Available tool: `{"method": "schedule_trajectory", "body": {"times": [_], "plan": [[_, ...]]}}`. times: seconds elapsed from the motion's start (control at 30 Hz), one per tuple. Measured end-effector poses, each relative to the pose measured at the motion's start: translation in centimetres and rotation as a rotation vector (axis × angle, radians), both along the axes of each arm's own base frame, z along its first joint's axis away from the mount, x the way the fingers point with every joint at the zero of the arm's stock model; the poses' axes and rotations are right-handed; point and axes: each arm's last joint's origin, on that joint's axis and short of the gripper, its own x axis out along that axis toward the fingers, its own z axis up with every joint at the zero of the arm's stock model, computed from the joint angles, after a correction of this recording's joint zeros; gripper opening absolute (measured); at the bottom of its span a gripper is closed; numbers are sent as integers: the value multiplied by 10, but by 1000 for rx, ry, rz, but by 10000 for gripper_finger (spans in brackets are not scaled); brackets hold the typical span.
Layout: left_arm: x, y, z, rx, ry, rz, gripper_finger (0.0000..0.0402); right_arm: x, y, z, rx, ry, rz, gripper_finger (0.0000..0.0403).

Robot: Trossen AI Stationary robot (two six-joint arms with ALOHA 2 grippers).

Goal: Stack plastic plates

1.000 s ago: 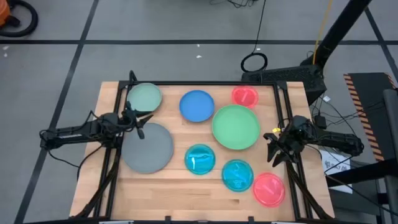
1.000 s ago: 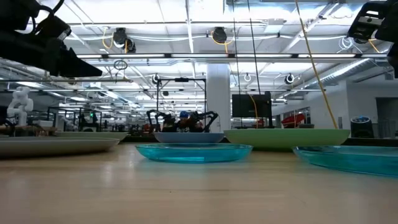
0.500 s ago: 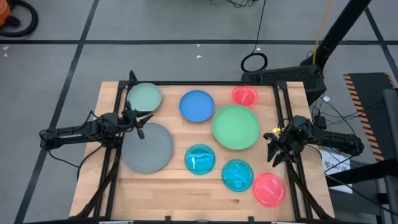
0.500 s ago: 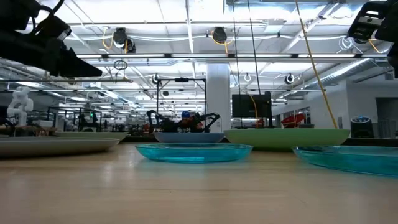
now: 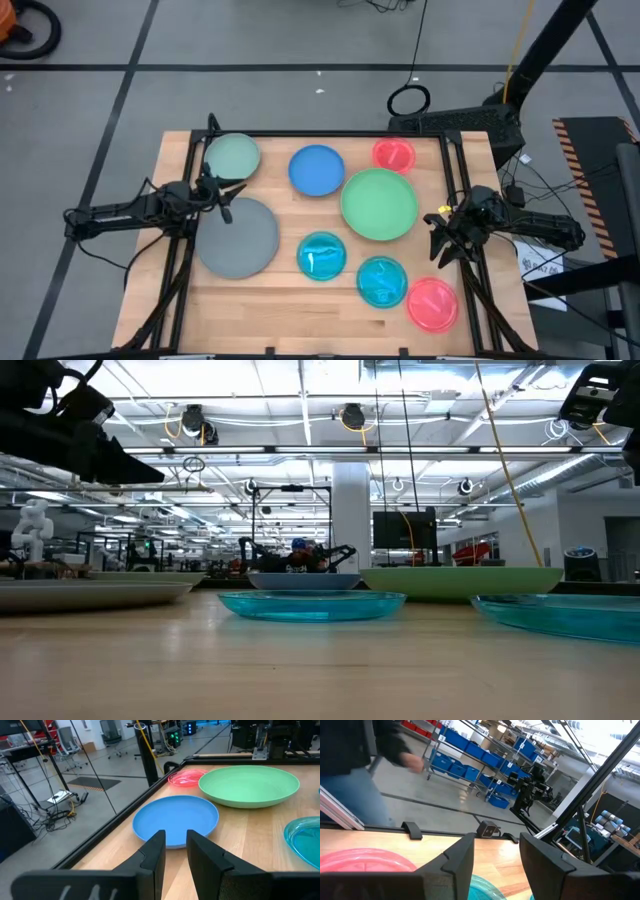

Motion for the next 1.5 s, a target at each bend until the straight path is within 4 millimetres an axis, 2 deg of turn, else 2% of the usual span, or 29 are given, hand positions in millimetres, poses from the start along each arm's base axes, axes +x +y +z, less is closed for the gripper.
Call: {"method": "schedule_trajectory", "body": {"times": [0.73,0.9,1.0,1.07,1.23,1.5], "plan": [[0,0,0,0,0,0,86,1,0,3,-3,-36,-29,153],[0,0,0,0,0,0,86,0,0,1,171,223,-18,153],[0,0,0,-1,-2,0,86,1,-1,1,239,312,-27,153],[0,0,2,-38,-42,7,86,2,-2,3,317,367,-91,153],[1,0,14,-259,-295,31,86,8,-9,6,517,400,-370,153],[1,0,30,-259,-475,6,86,18,-18,14,729,344,-615,153]]}}
